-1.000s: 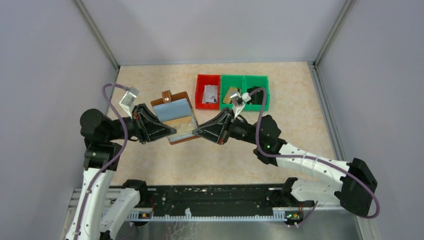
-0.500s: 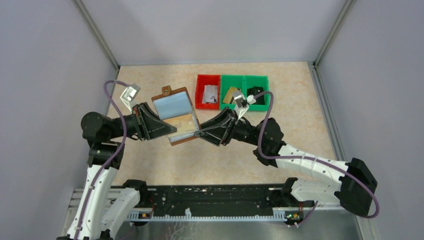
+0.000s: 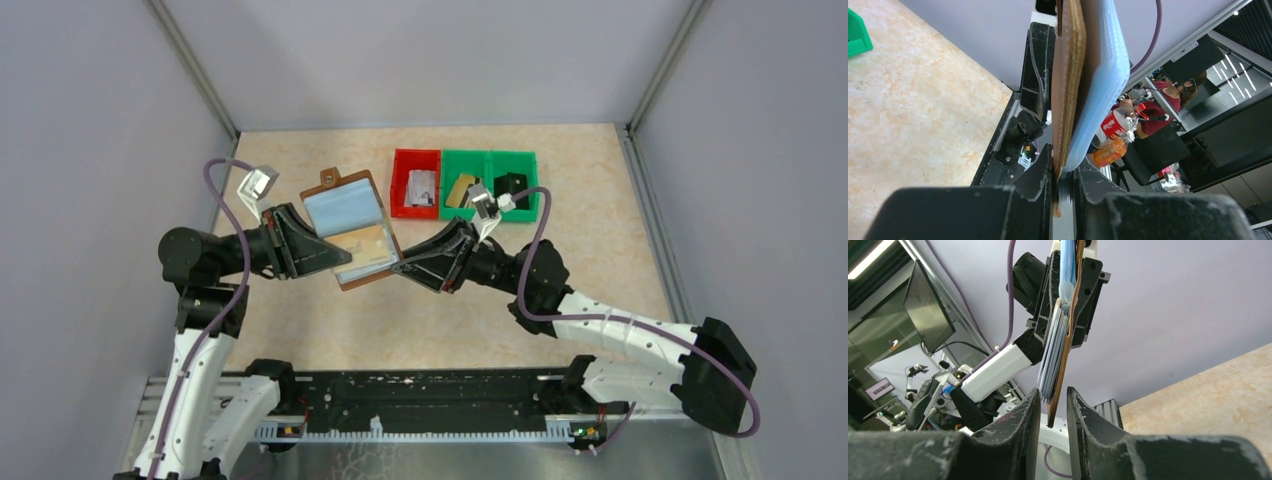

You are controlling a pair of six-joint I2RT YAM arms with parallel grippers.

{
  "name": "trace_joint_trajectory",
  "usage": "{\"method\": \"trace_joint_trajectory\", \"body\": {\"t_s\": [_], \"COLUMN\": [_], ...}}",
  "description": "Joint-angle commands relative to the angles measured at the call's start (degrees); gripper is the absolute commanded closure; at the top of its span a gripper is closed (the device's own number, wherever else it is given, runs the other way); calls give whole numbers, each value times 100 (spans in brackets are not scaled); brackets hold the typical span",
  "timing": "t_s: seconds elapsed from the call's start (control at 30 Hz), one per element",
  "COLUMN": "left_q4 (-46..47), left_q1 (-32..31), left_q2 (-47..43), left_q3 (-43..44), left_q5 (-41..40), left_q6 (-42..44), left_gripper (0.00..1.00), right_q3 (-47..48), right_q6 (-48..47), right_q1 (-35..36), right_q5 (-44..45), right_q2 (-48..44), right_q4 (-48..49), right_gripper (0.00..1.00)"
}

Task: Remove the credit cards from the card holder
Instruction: Remove the credit card from the card holder.

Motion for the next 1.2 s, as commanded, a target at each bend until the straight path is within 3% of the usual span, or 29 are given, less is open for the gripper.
{"method": "trace_joint_trajectory", "body": {"t_s": [0.0, 0.27, 0.47, 0.87, 1.17], "left_q4": [334, 753, 713, -968, -1120], "left_q1": [-21, -21, -21, -21, -21], "left_q2": [-96, -143, -235, -363, -398], "left_q3": [40, 21, 40, 547, 527], "left_q5": [85, 250, 420, 722, 878], "left_q6": [-149, -277, 126, 2404, 2506], "left_gripper": [98, 99, 99, 98, 95], "right_q3": [41, 48, 224, 565, 674], "right_q6": [-64, 60, 248, 633, 603], "right_q1": [27, 26, 26, 22, 13], "right_q5": [443, 668, 598, 303, 326], "right_q2": [-155, -127, -11, 300, 355], "right_q4": [99, 81, 60, 67, 297], "right_gripper": [77, 78, 77, 75, 68]}}
